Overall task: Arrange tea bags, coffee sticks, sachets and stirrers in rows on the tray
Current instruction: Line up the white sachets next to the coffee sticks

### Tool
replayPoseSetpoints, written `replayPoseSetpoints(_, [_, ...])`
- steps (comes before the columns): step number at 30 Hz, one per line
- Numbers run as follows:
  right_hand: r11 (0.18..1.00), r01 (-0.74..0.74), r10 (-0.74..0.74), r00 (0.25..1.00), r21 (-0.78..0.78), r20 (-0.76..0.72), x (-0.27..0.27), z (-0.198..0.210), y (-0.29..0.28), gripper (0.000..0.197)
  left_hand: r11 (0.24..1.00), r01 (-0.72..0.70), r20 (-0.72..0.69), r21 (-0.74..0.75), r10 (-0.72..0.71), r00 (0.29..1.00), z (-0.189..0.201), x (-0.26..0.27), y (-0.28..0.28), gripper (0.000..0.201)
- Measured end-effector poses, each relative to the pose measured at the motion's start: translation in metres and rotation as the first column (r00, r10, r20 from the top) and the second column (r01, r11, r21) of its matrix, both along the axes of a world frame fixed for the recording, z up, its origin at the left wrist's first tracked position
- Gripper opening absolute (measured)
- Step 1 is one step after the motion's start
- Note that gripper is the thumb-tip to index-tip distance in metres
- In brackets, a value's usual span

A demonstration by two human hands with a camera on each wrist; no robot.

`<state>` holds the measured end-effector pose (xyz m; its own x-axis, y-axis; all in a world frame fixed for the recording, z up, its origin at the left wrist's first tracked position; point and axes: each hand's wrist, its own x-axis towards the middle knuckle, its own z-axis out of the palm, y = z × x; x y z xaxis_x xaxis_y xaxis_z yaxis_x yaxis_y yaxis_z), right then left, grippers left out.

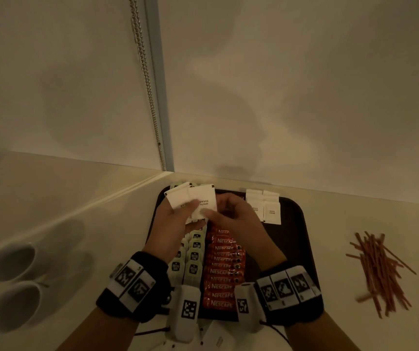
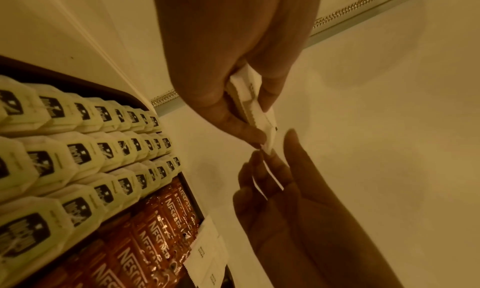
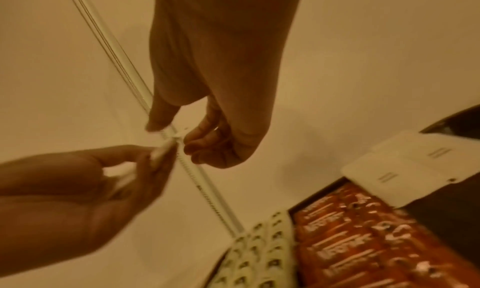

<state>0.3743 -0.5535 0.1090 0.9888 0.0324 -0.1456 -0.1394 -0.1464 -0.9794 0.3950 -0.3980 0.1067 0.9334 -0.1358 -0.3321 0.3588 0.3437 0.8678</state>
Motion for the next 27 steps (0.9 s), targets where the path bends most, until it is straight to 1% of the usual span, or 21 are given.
replayPoseSetpoints(2, [0.998,0.039,-0.04,0.999,0.043,0.023,0.001,0.004,0.004,0.016,1.0,0.002,0.023,0.03,-0.003,1.0,-0.001,-0.001,0.002,0.037])
replayPoseSetpoints(4, [0.995,0.077,-0.081,0.995,0.066,0.062,0.005,0.01,0.001,0.018,0.999,0.028,0.023,0.028,-0.029,0.999,-0.001,-0.001,0.004,0.039])
replayPoseSetpoints(6, [0.995,0.099,-0.1,0.988,0.009,0.117,0.009,0.018,-0.006,0.02,1.0,0.026,0.009,-0.004,-0.026,1.0,-0.001,-0.001,0.007,0.042])
replayPoseSetpoints(8, [0.992,0.102,-0.087,0.981,-0.078,0.175,0.013,0.025,-0.012,0.019,0.999,0.048,0.011,-0.02,-0.048,0.999,0.0,-0.001,0.008,0.045])
replayPoseSetpoints(10, [0.982,0.101,-0.065,0.973,-0.157,0.22,0.016,0.03,-0.012,0.018,0.993,0.117,0.036,0.016,-0.117,0.992,0.003,-0.002,0.006,0.041])
replayPoseSetpoints(11, [0.981,0.094,-0.053,0.971,-0.17,0.233,0.017,0.032,-0.012,0.018,0.989,0.14,0.048,0.037,-0.142,0.989,0.004,-0.003,0.005,0.037])
replayPoseSetpoints(12, [0.984,0.083,-0.046,0.971,-0.155,0.233,0.017,0.033,-0.011,0.018,0.988,0.149,0.057,0.047,-0.151,0.987,0.004,-0.003,0.003,0.036])
replayPoseSetpoints(14, [0.995,0.07,-0.055,0.982,-0.076,0.181,0.015,0.032,-0.01,0.023,0.99,0.136,0.066,0.029,-0.137,0.988,0.004,-0.004,0.001,0.037])
replayPoseSetpoints(16, [0.995,0.063,-0.054,0.991,-0.074,0.121,0.01,0.028,-0.011,0.029,0.995,0.095,0.06,-0.031,-0.093,0.994,0.004,-0.005,0.0,0.037])
replayPoseSetpoints(17, [0.994,0.048,-0.037,0.994,-0.099,0.106,0.006,0.026,-0.01,0.028,0.995,0.075,0.052,-0.061,-0.072,0.996,0.004,-0.006,-0.001,0.037])
replayPoseSetpoints(19, [0.992,0.024,-0.011,0.994,-0.121,0.107,0.001,0.02,-0.006,0.017,0.995,0.053,0.038,-0.089,-0.05,0.998,0.002,-0.007,-0.001,0.036])
replayPoseSetpoints(20, [0.994,0.038,-0.026,0.993,-0.104,0.113,-0.001,0.018,-0.004,0.014,0.994,0.054,0.031,-0.096,-0.051,0.998,0.0,-0.008,-0.002,0.036])
replayPoseSetpoints(22, [0.994,0.086,-0.079,0.99,-0.063,0.117,-0.001,0.017,-0.004,0.014,0.991,0.063,0.004,-0.116,-0.063,0.998,-0.001,-0.01,-0.005,0.036])
replayPoseSetpoints(24, [0.991,0.119,-0.112,0.987,-0.056,0.115,0.001,0.02,-0.01,0.015,0.988,0.051,-0.035,-0.144,-0.057,0.998,-0.002,-0.01,-0.006,0.035])
replayPoseSetpoints(26, [0.985,0.158,-0.151,0.983,-0.067,0.104,0.004,0.022,-0.022,0.016,0.983,0.014,-0.094,-0.181,-0.031,0.995,-0.002,-0.007,-0.005,0.029])
replayPoseSetpoints(27, [0.978,0.201,-0.194,0.976,-0.064,0.096,0.006,0.02,-0.03,0.018,0.978,-0.007,-0.126,-0.207,-0.019,0.992,-0.003,-0.005,-0.004,0.025])
